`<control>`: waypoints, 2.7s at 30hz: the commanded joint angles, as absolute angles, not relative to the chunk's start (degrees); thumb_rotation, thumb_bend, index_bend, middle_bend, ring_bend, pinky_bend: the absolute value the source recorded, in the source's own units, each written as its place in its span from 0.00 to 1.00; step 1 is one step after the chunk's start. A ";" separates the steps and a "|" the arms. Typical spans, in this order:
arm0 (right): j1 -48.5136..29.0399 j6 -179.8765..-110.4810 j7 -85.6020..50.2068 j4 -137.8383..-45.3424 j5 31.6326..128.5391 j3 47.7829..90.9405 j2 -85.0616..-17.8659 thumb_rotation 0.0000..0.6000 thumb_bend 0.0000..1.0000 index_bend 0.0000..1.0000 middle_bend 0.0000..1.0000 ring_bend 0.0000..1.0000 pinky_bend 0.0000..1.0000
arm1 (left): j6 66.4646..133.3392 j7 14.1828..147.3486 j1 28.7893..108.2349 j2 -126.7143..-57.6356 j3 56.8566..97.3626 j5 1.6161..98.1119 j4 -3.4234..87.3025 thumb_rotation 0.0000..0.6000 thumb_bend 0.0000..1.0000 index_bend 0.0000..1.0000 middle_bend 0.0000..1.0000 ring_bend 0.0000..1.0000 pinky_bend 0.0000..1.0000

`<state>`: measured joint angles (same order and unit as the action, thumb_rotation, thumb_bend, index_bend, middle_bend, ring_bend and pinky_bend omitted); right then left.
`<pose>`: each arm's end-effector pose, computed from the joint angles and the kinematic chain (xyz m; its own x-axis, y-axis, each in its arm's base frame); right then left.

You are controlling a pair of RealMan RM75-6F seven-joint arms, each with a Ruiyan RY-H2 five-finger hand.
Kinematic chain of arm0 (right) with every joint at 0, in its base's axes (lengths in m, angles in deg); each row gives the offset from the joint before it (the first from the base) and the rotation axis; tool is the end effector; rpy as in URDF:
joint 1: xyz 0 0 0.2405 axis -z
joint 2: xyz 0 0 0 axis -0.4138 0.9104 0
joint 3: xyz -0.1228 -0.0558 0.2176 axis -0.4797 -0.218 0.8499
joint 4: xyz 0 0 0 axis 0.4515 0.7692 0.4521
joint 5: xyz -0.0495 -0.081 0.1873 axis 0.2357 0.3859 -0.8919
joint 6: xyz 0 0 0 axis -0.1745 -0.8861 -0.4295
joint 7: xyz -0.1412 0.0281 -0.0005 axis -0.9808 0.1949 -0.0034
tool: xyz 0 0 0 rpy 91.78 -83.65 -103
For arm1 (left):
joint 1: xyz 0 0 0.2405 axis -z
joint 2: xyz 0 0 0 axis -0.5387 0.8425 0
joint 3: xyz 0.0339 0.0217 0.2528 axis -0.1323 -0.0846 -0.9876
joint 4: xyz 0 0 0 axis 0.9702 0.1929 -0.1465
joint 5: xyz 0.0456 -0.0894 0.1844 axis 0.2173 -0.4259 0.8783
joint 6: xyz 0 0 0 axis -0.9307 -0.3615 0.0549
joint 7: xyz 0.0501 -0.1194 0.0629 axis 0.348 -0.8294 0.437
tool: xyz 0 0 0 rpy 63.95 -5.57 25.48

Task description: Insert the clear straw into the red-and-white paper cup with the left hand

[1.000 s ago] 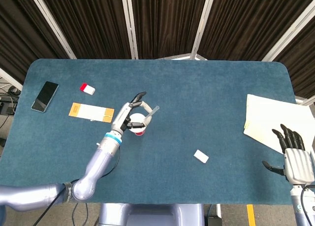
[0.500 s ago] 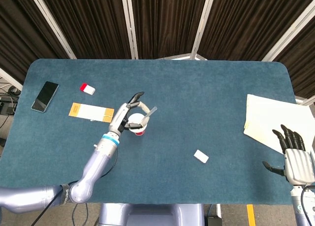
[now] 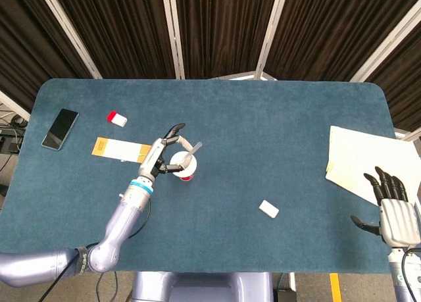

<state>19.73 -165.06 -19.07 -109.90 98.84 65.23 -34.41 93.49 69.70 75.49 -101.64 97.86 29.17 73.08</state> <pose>-0.3139 -0.1913 0.1561 0.3439 0.0291 0.9386 -0.9376 0.0652 0.3415 -0.0499 0.3394 0.0036 -0.6433 0.3822 0.6634 0.7409 0.0926 0.6652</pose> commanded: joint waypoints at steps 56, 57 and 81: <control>19.72 -163.98 -18.84 -110.87 97.60 65.24 -34.01 1.00 0.12 0.11 0.00 0.00 0.00 | 89.47 62.79 73.63 -102.23 95.14 34.20 68.17 1.00 0.44 0.57 0.04 0.00 0.00; 19.73 -163.98 -18.88 -110.91 97.56 65.25 -33.98 1.00 0.12 0.11 0.00 0.00 0.00 | 89.43 62.50 73.49 -102.29 94.99 34.64 67.89 1.00 0.44 0.56 0.04 0.00 0.00; 19.75 -163.72 -19.22 -111.20 97.02 65.30 -33.97 1.00 0.12 0.11 0.00 0.00 0.00 | 89.90 59.65 70.94 -100.44 93.72 40.30 67.93 1.00 0.37 0.41 0.00 0.00 0.00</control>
